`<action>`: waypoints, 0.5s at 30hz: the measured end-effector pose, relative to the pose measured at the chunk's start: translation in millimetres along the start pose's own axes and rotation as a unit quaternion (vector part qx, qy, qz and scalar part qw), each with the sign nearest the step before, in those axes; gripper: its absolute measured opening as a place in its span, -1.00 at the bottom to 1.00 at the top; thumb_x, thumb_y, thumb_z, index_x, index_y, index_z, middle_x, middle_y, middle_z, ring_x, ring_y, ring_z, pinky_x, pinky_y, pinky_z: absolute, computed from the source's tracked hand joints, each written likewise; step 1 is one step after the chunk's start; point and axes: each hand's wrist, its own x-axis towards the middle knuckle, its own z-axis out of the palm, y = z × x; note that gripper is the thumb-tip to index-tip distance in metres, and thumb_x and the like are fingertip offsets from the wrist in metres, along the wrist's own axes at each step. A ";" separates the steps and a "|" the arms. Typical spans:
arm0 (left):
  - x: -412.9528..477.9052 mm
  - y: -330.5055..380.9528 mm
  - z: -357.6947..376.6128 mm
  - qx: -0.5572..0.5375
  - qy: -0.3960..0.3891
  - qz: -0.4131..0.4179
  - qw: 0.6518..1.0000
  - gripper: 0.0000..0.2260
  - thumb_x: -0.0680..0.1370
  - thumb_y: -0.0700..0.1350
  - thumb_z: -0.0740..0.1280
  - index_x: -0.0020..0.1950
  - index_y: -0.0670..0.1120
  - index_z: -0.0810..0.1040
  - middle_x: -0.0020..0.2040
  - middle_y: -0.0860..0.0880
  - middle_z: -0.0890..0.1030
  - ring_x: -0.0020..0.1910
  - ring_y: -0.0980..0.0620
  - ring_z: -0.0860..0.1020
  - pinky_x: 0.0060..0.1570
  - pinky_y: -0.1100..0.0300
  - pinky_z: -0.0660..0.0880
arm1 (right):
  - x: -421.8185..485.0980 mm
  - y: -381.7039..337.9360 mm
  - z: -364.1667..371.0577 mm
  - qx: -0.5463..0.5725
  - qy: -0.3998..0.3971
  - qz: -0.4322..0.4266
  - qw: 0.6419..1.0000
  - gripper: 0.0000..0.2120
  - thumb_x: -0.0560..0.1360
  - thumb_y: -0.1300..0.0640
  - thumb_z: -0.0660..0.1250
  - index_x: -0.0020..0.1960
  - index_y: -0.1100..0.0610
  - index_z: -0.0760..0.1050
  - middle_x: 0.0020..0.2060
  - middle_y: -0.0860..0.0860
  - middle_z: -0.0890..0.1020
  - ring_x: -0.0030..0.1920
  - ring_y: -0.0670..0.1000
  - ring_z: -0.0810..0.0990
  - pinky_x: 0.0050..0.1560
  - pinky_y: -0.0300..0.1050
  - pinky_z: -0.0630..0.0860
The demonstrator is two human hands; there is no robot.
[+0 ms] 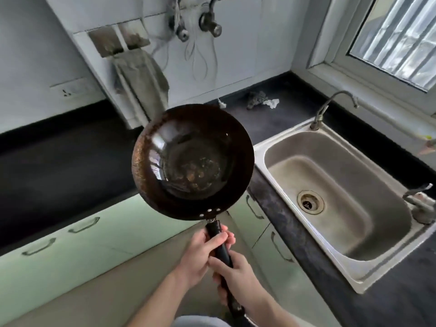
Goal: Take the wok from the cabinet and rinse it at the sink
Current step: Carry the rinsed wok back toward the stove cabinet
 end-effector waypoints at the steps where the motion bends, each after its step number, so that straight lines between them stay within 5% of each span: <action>1: -7.1 3.6 -8.6 -0.004 0.008 0.011 1.000 -0.73 0.44 -0.24 0.42 0.09 -0.29 0.52 -0.13 -0.17 0.67 -0.10 -0.04 0.67 -0.05 0.21 0.59 | 1.2 1.0 13.3 -0.008 0.011 0.002 1.000 -0.82 0.53 0.10 0.37 -0.18 0.17 0.46 -0.45 0.04 0.54 -0.57 -0.01 0.43 -0.58 -0.19 0.38; 15: -132.9 7.6 -144.1 -0.045 0.104 0.099 0.989 -0.87 0.48 -0.27 0.42 0.00 -0.24 0.54 -0.17 -0.17 0.66 -0.16 -0.08 0.66 -0.14 0.16 0.59 | -28.0 48.7 175.8 -0.121 -0.026 0.005 0.992 -0.73 0.38 -0.05 0.41 -0.37 0.08 0.48 -0.56 0.05 0.49 -0.62 0.04 0.40 -0.59 -0.15 0.32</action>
